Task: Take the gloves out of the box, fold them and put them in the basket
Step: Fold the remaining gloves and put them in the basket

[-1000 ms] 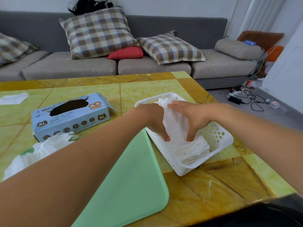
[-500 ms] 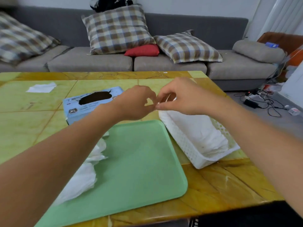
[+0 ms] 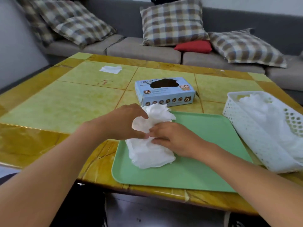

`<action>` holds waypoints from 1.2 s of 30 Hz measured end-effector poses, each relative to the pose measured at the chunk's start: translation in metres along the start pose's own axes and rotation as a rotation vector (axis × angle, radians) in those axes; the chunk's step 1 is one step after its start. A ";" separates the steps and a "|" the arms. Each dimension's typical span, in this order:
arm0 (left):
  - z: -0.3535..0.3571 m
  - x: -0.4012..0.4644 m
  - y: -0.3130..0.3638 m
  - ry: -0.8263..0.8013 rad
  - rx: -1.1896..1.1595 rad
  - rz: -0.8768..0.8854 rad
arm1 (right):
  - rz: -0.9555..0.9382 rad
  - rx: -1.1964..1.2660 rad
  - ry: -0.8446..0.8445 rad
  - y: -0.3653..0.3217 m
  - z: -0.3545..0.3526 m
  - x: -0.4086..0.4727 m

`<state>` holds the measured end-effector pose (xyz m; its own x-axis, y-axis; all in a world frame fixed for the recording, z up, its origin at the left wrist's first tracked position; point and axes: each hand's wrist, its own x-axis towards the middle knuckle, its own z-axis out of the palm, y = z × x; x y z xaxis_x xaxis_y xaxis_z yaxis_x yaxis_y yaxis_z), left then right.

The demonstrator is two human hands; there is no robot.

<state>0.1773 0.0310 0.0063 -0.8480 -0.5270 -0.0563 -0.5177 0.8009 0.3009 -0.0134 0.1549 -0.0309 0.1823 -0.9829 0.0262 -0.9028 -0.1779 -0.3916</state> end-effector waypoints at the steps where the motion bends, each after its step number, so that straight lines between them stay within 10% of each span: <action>1: 0.000 0.001 0.001 -0.066 0.017 -0.004 | -0.003 0.003 0.026 0.004 0.001 -0.005; 14: 0.016 0.021 0.003 -0.095 0.005 0.061 | -0.038 -0.179 0.253 0.023 -0.016 -0.077; 27: 0.025 0.024 -0.005 -0.058 -0.080 -0.079 | -0.069 -0.053 -0.108 0.027 -0.019 -0.107; 30: 0.020 0.029 -0.011 -0.051 -0.085 -0.137 | 0.160 0.220 -0.150 0.034 -0.045 -0.123; 33: 0.015 0.026 -0.008 -0.097 -0.065 -0.163 | 0.383 1.025 0.086 0.037 -0.075 -0.125; 36: 0.004 0.013 0.018 0.190 -0.090 0.033 | 0.375 1.707 0.353 0.036 -0.094 -0.116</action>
<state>0.1568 0.0400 0.0067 -0.8233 -0.5518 0.1329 -0.4706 0.7946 0.3837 -0.1039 0.2579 0.0381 -0.2090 -0.9586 -0.1932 0.5360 0.0529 -0.8425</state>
